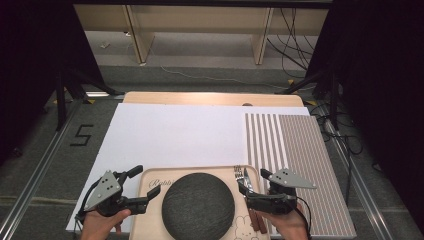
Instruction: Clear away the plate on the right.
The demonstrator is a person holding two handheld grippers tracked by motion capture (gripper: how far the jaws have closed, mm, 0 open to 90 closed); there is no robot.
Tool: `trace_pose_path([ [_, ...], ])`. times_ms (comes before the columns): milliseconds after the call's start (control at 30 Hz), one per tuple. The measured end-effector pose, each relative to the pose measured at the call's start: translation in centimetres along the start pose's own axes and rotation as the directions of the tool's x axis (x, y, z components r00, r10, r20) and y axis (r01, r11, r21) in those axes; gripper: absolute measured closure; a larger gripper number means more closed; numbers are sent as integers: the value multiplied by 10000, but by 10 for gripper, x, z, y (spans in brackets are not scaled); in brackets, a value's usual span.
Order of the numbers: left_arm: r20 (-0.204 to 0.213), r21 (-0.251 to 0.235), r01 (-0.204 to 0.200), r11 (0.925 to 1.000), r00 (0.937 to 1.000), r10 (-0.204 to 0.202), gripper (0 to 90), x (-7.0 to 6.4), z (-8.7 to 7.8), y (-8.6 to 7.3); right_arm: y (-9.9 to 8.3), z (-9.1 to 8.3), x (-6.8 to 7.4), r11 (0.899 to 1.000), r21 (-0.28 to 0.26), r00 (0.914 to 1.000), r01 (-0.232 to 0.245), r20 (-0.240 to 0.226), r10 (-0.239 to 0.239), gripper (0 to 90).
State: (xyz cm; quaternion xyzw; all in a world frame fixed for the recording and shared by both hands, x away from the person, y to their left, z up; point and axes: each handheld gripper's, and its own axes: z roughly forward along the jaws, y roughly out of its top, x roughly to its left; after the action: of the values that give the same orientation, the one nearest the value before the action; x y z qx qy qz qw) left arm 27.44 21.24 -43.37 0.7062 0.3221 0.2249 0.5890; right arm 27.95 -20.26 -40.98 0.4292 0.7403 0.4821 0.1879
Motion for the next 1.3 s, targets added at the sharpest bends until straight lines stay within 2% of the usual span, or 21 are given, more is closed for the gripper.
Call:
trace_pose_path([
  [100,30,1,10,10000,10000,-10,162,0,0,0,-1,-3,0,10000,-22,10000,9,-29,-9,161],
  [133,31,5,10,10000,10000,-10,162,0,0,0,-2,-2,0,9998,-208,10000,34,26,-33,161],
  [200,22,4,-4,10000,10000,4,162,0,0,0,-3,-5,0,9999,-135,9999,35,143,-33,161],
  [267,32,13,-3,10000,10000,2,162,-1,-1,-1,-5,-8,0,9995,-299,10000,40,-27,-40,161],
  [333,57,-14,-18,10000,10000,18,162,-1,-1,-1,-6,-10,0,9998,-215,9997,60,220,-55,160],
  [600,57,-65,-54,10000,10000,54,162,-1,-3,0,-16,-20,-2,9987,-423,9993,278,273,-266,159],
  [700,79,-73,-38,10000,10000,39,162,-2,-3,0,-21,-23,-2,9990,-437,9991,73,416,-55,156],
  [733,143,-153,-23,9999,9999,26,161,-1,-2,0,-21,-25,-3,9987,-490,9993,138,342,-121,156],
  [800,137,-116,-17,9999,9999,19,161,-2,-3,0,-22,-26,-5,9977,-656,9987,157,489,-125,156],
  [833,147,-117,-32,9999,9999,33,161,-2,-3,0,-22,-27,-4,9967,-812,9994,-29,350,57,156],
  [900,175,-148,-29,9999,9998,32,160,-3,-2,0,-21,-28,-5,9953,-966,9992,-54,398,93,155],
  [933,204,-179,-34,9998,9998,38,161,-2,-2,0,-21,-30,-5,9969,-791,9989,5,462,32,154],
  [967,193,-169,-20,9999,9998,23,161,-2,-2,0,-21,-29,-5,9946,-1037,9989,52,479,-3,154],
  [1133,164,-93,-64,9999,9998,66,161,-2,-2,0,-20,-30,-5,9928,-1168,9979,269,614,-198,152],
  [1300,155,-86,-56,9999,9999,58,160,-2,-1,0,-20,-30,-6,9927,-1190,9981,186,611,-114,151],
])
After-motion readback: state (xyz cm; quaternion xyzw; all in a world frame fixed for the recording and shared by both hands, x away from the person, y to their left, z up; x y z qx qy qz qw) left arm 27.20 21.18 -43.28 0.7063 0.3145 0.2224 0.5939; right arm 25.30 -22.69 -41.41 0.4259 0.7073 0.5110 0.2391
